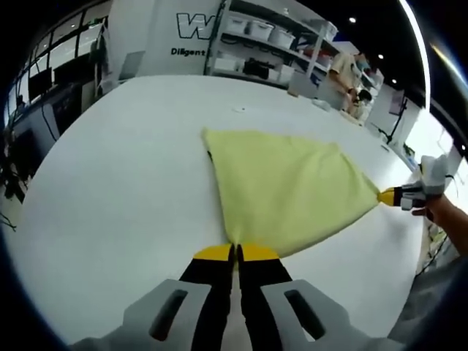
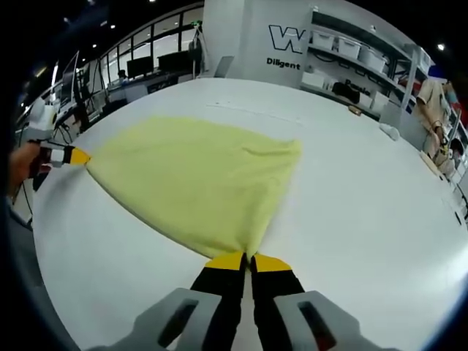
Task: Fold the garment on the visible template until the final outline fits inside the template.
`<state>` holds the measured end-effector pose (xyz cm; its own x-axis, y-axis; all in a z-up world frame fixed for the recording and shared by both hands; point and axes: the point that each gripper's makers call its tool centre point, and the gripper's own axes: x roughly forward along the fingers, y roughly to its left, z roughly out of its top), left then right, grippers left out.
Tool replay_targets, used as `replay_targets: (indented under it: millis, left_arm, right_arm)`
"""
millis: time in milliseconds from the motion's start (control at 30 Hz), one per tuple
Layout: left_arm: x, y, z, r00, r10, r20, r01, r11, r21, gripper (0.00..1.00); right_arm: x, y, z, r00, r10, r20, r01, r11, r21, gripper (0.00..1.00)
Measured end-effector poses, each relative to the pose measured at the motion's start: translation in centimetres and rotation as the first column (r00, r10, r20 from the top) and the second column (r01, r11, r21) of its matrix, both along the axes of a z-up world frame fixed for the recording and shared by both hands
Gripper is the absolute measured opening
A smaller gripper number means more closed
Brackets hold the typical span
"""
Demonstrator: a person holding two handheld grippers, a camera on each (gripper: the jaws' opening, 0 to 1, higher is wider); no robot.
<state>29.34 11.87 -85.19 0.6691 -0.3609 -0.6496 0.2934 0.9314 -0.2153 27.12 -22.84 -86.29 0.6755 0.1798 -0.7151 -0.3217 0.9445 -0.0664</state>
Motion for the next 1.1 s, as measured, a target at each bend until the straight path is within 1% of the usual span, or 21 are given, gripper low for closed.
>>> replay_targets:
  millis: [67,133,167,233,267,300,400,500,533,600,667,867,900,967,1100]
  left_arm:
    - [0.3,-0.1,0.5,1.0,0.014,0.021,-0.014,1.0,-0.027,0.01]
    - [0.4,-0.1,0.7,0.999,0.025,0.033,-0.023,0.999,-0.043,0.13]
    - [0.4,-0.1,0.7,0.999,0.028,0.027,-0.027,0.998,-0.05,0.15]
    - [0.4,-0.3,0.6,0.999,0.024,0.021,-0.023,0.998,-0.056,0.12]
    - [0.4,-0.4,0.6,1.0,0.022,0.019,-0.021,0.998,-0.059,0.1]
    - [0.3,-0.4,0.1,1.0,0.017,0.0,-0.017,0.999,-0.044,0.04]
    - [0.1,-0.8,-0.3,1.0,0.007,-0.011,-0.007,0.999,-0.045,0.0]
    - [0.2,-0.8,-0.4,1.0,-0.003,-0.009,0.002,0.999,-0.035,0.0]
    - [0.1,-0.8,-0.4,1.0,0.002,-0.018,-0.002,0.999,-0.032,0.0]
    - [0.1,-0.7,-0.4,1.0,0.006,-0.018,-0.006,0.999,-0.032,0.0]
    - [-0.3,-0.8,-0.3,1.0,-0.006,-0.023,0.006,1.0,-0.026,0.0]
    - [-1.5,-0.6,-0.4,0.999,-0.027,-0.037,0.027,1.0,-0.008,0.0]
    - [-1.7,-0.6,-0.4,0.999,-0.029,-0.042,0.029,1.0,-0.008,0.0]
    - [-2.2,-0.6,-0.4,0.998,-0.033,-0.045,0.033,0.999,-0.005,0.0]
    - [-3.0,-0.5,-0.5,0.998,-0.034,-0.056,0.034,0.999,-0.003,0.0]
  right_arm:
    - [0.0,0.0,0.0,1.0,0.001,0.0,-0.001,1.0,0.0,0.0]
    - [0.0,0.0,0.0,1.0,0.001,0.0,-0.001,1.0,0.001,0.0]
    - [0.0,0.0,0.0,1.0,0.001,-0.001,-0.001,1.0,0.001,0.0]
    - [0.0,0.1,-0.1,1.0,0.002,-0.002,-0.002,1.0,0.0,0.0]
    - [0.0,0.1,-0.1,1.0,0.003,-0.003,-0.003,1.0,-0.001,0.0]
    - [0.0,0.1,-0.1,1.0,0.004,-0.003,-0.004,1.0,-0.003,0.0]
    - [0.0,0.2,-0.1,1.0,0.007,-0.003,-0.007,1.0,-0.005,0.0]
    - [0.0,0.2,-0.1,1.0,0.008,-0.004,-0.008,1.0,-0.005,0.0]
    - [0.0,0.2,-0.1,1.0,0.008,-0.003,-0.008,1.0,-0.007,0.0]
    - [0.0,0.2,-0.1,1.0,0.01,-0.004,-0.01,1.0,-0.007,0.0]
    - [-0.2,0.1,0.0,1.0,0.012,-0.009,-0.012,1.0,-0.009,0.0]
    - [-1.5,0.3,0.1,0.998,0.025,-0.059,-0.026,0.999,-0.018,0.0]
    - [-1.7,0.3,0.1,0.998,0.028,-0.062,-0.029,0.999,-0.022,0.0]
    - [-2.4,0.6,0.1,0.995,0.044,-0.088,-0.047,0.998,-0.04,0.0]
    - [-3.1,0.6,0.1,0.993,0.047,-0.108,-0.053,0.997,-0.055,0.0]
